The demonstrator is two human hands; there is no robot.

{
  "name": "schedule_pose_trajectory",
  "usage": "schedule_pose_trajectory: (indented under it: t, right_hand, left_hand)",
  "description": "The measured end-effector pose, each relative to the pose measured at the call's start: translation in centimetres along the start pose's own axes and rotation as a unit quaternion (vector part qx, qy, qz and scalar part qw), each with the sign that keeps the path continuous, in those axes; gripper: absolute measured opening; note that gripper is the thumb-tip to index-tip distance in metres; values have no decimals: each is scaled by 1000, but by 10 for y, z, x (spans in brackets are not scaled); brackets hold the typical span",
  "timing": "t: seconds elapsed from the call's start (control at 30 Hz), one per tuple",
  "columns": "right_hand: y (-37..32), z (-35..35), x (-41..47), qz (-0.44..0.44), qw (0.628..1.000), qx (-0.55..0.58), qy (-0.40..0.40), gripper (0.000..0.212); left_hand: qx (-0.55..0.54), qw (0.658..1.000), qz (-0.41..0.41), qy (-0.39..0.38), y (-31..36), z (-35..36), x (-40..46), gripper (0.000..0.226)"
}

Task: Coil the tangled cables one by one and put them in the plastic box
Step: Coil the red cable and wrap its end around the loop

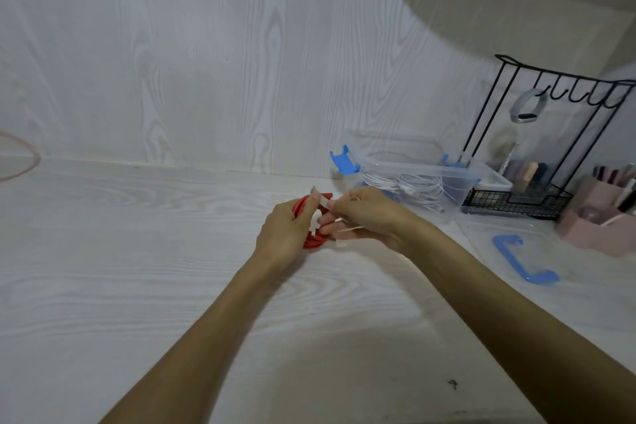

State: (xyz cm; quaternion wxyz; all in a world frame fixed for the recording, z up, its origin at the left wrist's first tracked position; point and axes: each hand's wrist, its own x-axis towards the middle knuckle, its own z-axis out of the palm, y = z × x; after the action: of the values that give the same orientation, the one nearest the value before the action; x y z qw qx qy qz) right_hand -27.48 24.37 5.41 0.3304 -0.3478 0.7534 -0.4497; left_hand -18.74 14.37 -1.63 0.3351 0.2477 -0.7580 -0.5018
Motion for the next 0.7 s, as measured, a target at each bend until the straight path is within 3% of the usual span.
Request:
schedule_pose_trajectory:
  t: [0.13, 0.23, 0.37, 0.5, 0.7]
  right_hand:
    - [-17, -9, 1, 41, 993, -113, -21, 25]
    - [-26, -20, 0, 2, 966, -257, 5, 25]
    - [-39, -43, -6, -76, 933, -351, 20, 44]
    - [-52, -68, -9, -135, 904, -398, 74, 20]
    - [-31, -54, -8, -251, 836, -481, 83, 16]
  left_hand:
    - [5, 1000, 15, -21, -4, -1, 2, 46]
    - [-30, 996, 12, -85, -3, -3, 1, 53]
    - [-70, 978, 4, -194, 5, -1, -5, 57]
    - [-55, 964, 32, -260, 14, 1, -11, 49]
    - [-74, 963, 89, -242, 24, 2, -14, 50]
